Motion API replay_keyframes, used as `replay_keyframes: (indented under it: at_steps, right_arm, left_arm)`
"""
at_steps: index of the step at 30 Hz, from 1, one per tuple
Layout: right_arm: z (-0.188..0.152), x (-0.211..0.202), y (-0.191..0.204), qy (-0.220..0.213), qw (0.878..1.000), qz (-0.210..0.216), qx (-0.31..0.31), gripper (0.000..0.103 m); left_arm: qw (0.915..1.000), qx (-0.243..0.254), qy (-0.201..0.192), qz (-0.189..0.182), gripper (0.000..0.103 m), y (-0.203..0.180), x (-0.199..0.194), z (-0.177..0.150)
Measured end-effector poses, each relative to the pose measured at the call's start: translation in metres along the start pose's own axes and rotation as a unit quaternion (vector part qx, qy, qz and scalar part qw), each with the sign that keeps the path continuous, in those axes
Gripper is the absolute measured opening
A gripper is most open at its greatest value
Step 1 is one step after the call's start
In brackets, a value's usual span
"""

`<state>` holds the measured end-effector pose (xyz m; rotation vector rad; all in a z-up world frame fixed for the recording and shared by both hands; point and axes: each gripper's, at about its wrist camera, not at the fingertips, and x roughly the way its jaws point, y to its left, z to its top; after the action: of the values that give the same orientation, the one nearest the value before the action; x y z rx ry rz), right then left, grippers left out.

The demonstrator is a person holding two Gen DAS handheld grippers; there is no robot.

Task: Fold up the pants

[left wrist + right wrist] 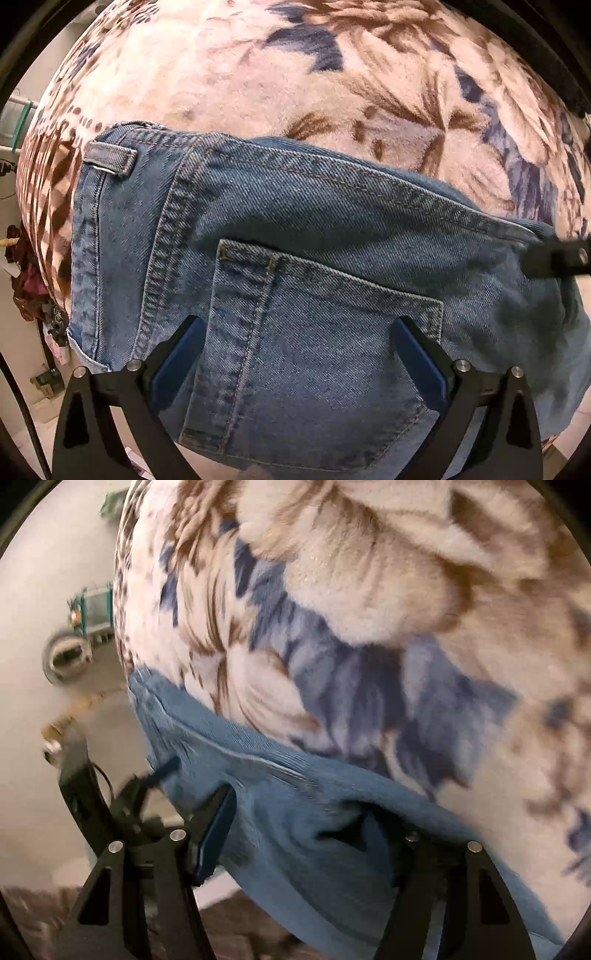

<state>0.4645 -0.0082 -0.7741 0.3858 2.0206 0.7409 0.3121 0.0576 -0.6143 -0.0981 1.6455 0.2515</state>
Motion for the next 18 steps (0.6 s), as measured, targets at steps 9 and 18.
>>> replay_keyframes:
  at_steps: [9, 18]
  right_arm:
    - [-0.028, -0.005, -0.005, 0.049, 0.996, 0.076, -0.026, 0.059]
    - [-0.016, -0.008, -0.021, -0.002, 0.988, 0.15, 0.041, 0.053]
  left_arm:
    - [1.0, -0.001, 0.005, -0.007, 0.103, 0.011, 0.008, 0.0]
    - [0.9999, 0.005, 0.007, -0.007, 0.103, 0.01, 0.018, -0.001]
